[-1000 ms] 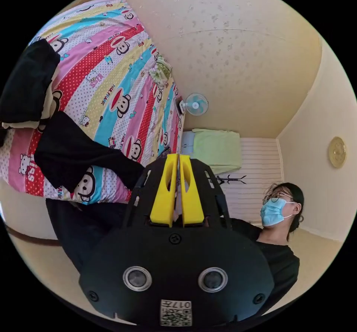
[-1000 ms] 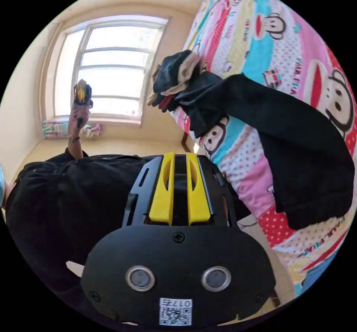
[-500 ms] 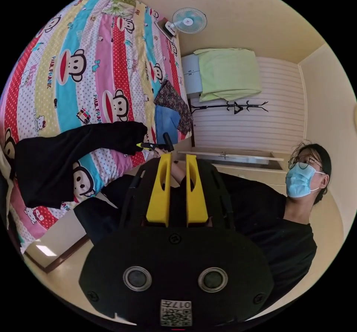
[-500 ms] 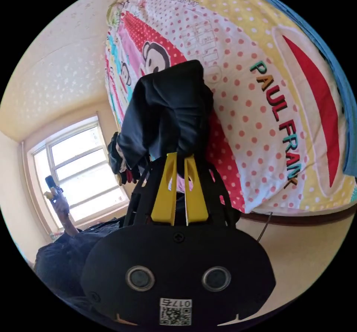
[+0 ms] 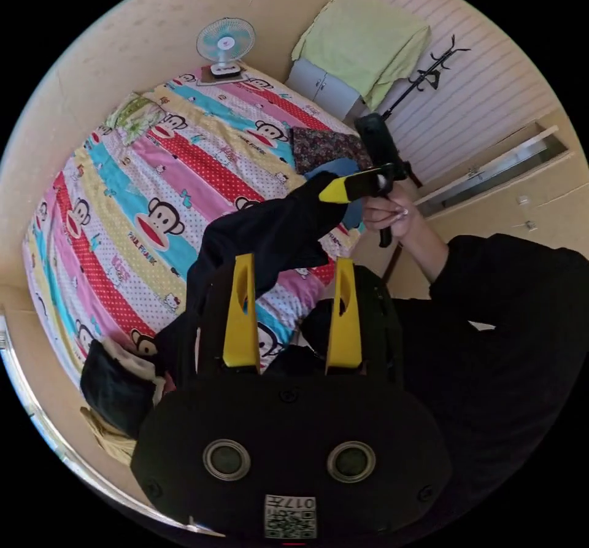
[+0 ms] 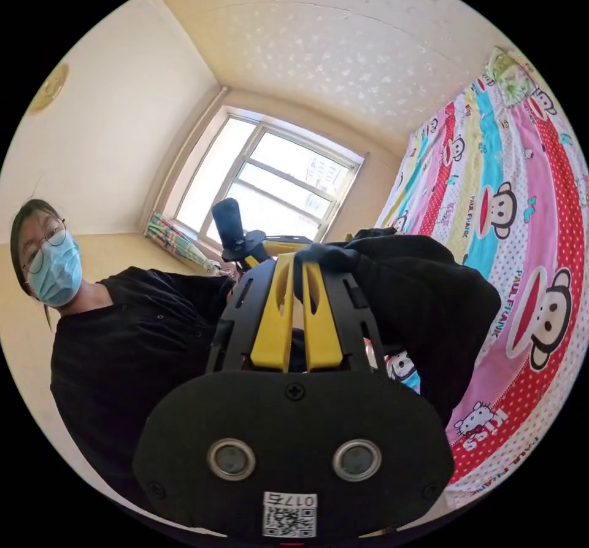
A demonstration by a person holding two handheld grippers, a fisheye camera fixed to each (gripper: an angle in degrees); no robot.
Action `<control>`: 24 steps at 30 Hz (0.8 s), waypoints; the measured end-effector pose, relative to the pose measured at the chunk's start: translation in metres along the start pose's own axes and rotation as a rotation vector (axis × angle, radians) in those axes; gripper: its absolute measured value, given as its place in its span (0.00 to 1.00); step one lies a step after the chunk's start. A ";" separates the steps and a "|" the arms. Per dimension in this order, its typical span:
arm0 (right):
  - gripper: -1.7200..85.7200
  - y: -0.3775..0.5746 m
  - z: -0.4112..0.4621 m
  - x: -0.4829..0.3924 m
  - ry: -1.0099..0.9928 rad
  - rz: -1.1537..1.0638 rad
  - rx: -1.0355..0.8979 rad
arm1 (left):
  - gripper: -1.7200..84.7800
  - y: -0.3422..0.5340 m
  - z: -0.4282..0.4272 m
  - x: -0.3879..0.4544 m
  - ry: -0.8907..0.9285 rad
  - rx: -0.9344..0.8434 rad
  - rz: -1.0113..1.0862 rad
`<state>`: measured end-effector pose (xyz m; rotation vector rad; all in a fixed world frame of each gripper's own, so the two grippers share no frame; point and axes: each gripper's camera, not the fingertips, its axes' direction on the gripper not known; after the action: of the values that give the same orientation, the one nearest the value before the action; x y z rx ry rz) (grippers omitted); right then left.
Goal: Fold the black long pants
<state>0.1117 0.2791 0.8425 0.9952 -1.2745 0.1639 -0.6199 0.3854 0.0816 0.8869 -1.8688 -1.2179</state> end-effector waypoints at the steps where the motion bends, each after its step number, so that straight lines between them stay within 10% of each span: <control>1: 0.04 -0.010 0.015 -0.014 -0.030 -0.024 -0.007 | 0.21 0.002 0.001 0.006 -0.052 0.006 0.018; 6: 0.04 -0.026 0.062 -0.068 0.032 -0.120 -0.057 | 0.07 0.026 -0.047 0.016 -0.227 0.231 -0.090; 14: 0.05 0.082 0.041 -0.140 0.098 -0.441 0.123 | 0.04 0.064 -0.152 -0.028 0.300 0.513 -0.111; 24: 0.23 0.268 0.165 -0.130 0.980 -0.569 0.275 | 0.01 0.101 -0.297 0.006 0.406 0.757 0.072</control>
<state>-0.2137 0.3770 0.8665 1.2432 -0.0610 0.3346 -0.3860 0.2824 0.2637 1.3231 -1.9926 -0.2136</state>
